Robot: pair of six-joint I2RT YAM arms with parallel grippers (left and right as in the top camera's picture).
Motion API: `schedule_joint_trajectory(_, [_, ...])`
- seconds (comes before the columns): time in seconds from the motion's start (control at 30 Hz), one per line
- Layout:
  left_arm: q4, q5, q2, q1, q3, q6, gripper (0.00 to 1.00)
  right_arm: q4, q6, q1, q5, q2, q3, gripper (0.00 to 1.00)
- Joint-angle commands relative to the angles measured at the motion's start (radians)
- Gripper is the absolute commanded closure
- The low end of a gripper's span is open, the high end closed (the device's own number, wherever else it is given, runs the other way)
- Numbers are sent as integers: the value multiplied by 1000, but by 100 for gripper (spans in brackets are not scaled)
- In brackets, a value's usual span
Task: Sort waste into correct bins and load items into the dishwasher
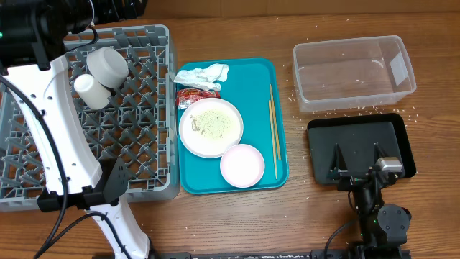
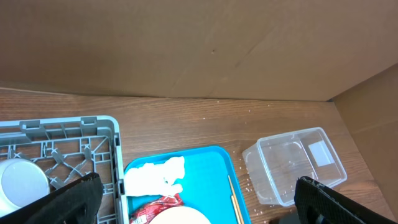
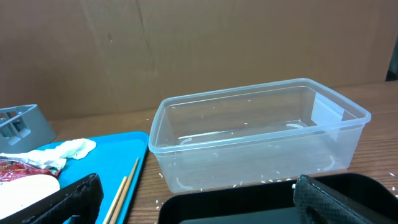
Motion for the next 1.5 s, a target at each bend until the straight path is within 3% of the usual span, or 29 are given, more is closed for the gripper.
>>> schedule_joint_trajectory(0.0, [-2,-5,-5,-3,2,8,0,6,-3,5,13,-9,-10,0])
schedule_joint_trajectory(1.47, [-2,-5,-5,-3,2,8,0,6,-3,5,13,-9,-10,0])
